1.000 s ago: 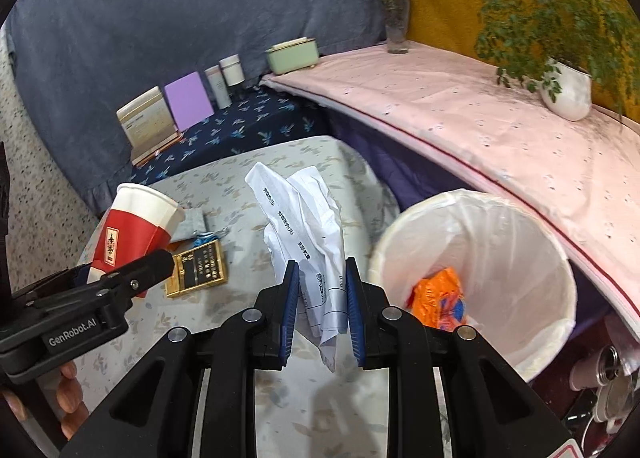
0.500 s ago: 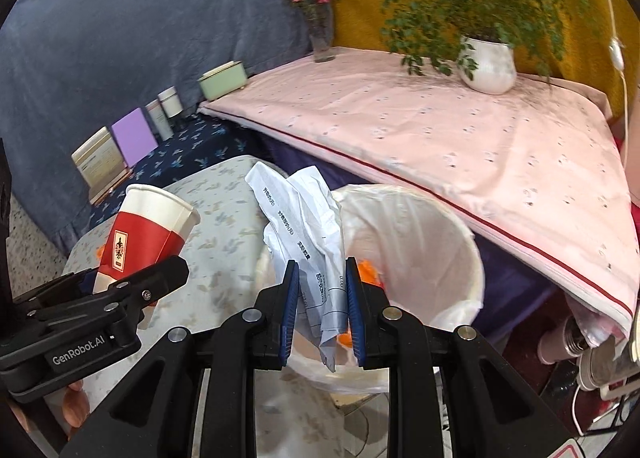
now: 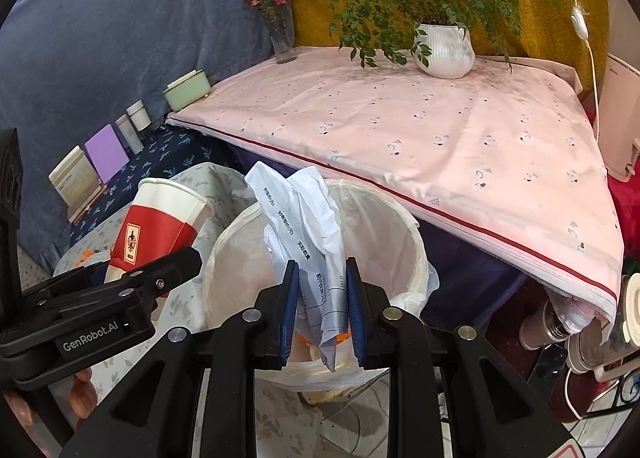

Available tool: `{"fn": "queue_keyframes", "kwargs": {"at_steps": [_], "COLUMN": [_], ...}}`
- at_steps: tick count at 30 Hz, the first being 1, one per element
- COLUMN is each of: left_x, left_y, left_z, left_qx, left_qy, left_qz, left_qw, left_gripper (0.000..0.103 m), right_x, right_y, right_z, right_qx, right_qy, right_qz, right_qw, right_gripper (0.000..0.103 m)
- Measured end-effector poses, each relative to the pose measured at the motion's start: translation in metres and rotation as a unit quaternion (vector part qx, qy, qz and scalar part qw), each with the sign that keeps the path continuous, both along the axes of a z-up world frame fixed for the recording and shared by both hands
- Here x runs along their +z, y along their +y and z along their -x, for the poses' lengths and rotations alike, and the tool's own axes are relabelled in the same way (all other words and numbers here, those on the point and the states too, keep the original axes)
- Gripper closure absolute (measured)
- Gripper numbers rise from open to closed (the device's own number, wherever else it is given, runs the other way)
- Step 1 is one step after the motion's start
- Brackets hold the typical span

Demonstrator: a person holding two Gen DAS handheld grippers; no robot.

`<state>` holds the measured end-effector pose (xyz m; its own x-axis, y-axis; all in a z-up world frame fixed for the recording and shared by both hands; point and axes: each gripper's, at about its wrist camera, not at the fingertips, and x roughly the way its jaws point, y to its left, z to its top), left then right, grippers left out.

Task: Collect trash
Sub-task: 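Carry the cup and white paper with both grippers over the bin, then open both grippers to drop the cup and paper into the bin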

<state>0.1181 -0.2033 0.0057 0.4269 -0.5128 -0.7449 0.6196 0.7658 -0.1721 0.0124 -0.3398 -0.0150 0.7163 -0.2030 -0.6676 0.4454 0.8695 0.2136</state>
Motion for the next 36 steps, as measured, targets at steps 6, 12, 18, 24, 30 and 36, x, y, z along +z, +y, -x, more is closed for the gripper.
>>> {"fn": "queue_keyframes", "kwargs": {"at_steps": [6, 12, 18, 24, 30, 36], "left_x": [-0.002, -0.004, -0.007, -0.01, -0.009, -0.008], "left_y": [-0.001, 0.009, 0.019, 0.029, 0.04, 0.054], "left_z": [-0.006, -0.013, -0.018, -0.021, -0.024, -0.03], "left_qx": [0.01, 0.025, 0.038, 0.05, 0.062, 0.083], "left_qy": [-0.008, -0.004, -0.001, 0.0, -0.008, -0.016], "left_qz": [-0.001, 0.005, 0.004, 0.002, -0.001, -0.001], "left_qw": [0.9999, 0.9997, 0.9993, 0.9988, 0.9981, 0.9964], "left_gripper": [0.025, 0.023, 0.023, 0.023, 0.023, 0.016], "right_x": [-0.001, -0.003, -0.005, -0.007, -0.008, -0.008], "right_y": [-0.002, 0.0, 0.003, 0.009, 0.013, 0.016], "right_z": [-0.002, -0.008, -0.014, -0.022, -0.036, -0.048], "right_qx": [-0.004, 0.001, 0.008, 0.015, 0.022, 0.017], "right_qy": [0.001, 0.004, 0.006, 0.01, 0.012, 0.008], "right_qz": [-0.003, -0.004, -0.004, -0.001, 0.001, 0.005], "right_qw": [1.0, 1.0, 1.0, 1.0, 1.0, 1.0], "right_gripper": [0.081, 0.081, 0.081, 0.08, 0.078, 0.068]}}
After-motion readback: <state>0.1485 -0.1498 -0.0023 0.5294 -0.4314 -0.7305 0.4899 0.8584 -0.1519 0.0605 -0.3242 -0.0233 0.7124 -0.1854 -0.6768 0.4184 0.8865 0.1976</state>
